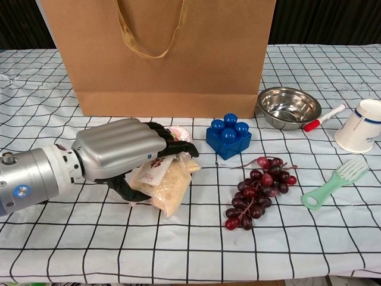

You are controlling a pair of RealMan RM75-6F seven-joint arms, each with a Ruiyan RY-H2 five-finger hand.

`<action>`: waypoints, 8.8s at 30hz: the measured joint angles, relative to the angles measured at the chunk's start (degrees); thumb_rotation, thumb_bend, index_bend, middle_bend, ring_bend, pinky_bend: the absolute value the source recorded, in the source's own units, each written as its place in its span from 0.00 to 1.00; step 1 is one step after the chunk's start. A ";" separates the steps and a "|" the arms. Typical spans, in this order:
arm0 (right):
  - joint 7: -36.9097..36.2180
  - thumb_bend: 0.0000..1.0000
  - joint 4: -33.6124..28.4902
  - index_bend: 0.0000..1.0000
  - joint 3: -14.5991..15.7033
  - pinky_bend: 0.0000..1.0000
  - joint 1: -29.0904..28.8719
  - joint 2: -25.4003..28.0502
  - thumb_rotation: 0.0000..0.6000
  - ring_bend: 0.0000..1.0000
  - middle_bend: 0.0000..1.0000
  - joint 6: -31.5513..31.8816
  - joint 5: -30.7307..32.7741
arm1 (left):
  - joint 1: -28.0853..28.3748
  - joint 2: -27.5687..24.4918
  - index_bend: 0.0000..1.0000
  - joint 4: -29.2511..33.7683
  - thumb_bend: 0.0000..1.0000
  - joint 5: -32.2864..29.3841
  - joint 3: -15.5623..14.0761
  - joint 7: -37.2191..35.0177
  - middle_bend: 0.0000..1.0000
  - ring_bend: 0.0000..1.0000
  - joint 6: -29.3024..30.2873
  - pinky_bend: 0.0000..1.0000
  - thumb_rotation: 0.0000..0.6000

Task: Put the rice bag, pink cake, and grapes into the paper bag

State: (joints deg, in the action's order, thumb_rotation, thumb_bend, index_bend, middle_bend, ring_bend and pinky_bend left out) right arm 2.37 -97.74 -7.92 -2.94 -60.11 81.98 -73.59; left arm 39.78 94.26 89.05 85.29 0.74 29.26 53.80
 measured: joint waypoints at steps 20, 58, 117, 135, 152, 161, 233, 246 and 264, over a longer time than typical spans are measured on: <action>0.55 0.20 0.02 0.07 -0.25 0.23 0.19 0.06 1.00 0.19 0.07 0.36 0.95 | -3.07 -17.72 0.19 21.74 0.40 11.63 3.40 2.06 0.43 0.30 16.37 0.25 1.00; -0.29 0.21 6.03 0.07 -2.30 0.23 -0.72 -1.06 1.00 0.19 0.07 -3.98 8.79 | 18.23 -19.55 0.22 -3.95 0.38 -24.51 27.45 -5.37 0.35 0.23 4.23 0.24 1.00; -0.22 0.21 5.26 0.07 -2.86 0.23 0.08 -1.10 1.00 0.19 0.07 -1.95 7.91 | -3.02 -9.46 0.10 -0.95 0.07 3.29 1.11 -26.45 0.13 0.00 4.29 0.06 1.00; -1.22 0.21 5.76 0.07 -2.99 0.23 -0.04 -0.84 1.00 0.19 0.07 -2.98 8.30 | 12.06 9.64 0.14 -22.78 0.12 -8.86 11.59 -28.79 0.24 0.13 -11.39 0.14 1.00; -1.20 0.21 5.57 0.07 -2.98 0.23 -0.10 -0.65 1.00 0.19 0.07 -3.40 8.51 | 11.71 8.40 0.17 -22.79 0.18 -8.03 9.48 -28.56 0.31 0.22 -9.10 0.20 1.00; -1.21 0.21 5.33 0.07 -3.02 0.23 -0.09 -0.45 1.00 0.19 0.07 -3.50 8.75 | 11.75 8.18 0.24 -22.76 0.32 -9.23 9.00 -26.46 0.42 0.33 -9.30 0.30 1.00; -1.40 0.21 7.87 0.07 -3.06 0.23 -0.66 -1.87 1.00 0.19 0.07 -4.33 9.36 | 18.08 -13.05 0.13 -5.59 0.04 -22.23 28.84 -25.78 0.06 0.00 2.71 0.04 1.00; -1.52 0.21 7.39 0.07 -2.89 0.23 -0.44 -1.83 1.00 0.19 0.07 -3.35 7.83 | 10.97 -24.98 0.14 9.82 0.06 -20.56 25.28 -11.29 0.06 0.00 11.11 0.03 1.00; -1.51 0.21 0.16 0.08 0.44 0.21 -5.41 3.09 1.00 0.18 0.07 -6.57 -9.20 | -21.42 -41.81 0.10 21.06 0.06 1.43 2.42 -18.85 0.10 0.00 34.84 0.03 1.00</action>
State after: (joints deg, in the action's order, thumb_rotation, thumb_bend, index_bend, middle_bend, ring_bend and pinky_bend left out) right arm 0.86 -97.58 -7.48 -8.35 -57.02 75.41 -82.78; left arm 18.37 52.45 110.11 86.72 3.16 10.41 88.64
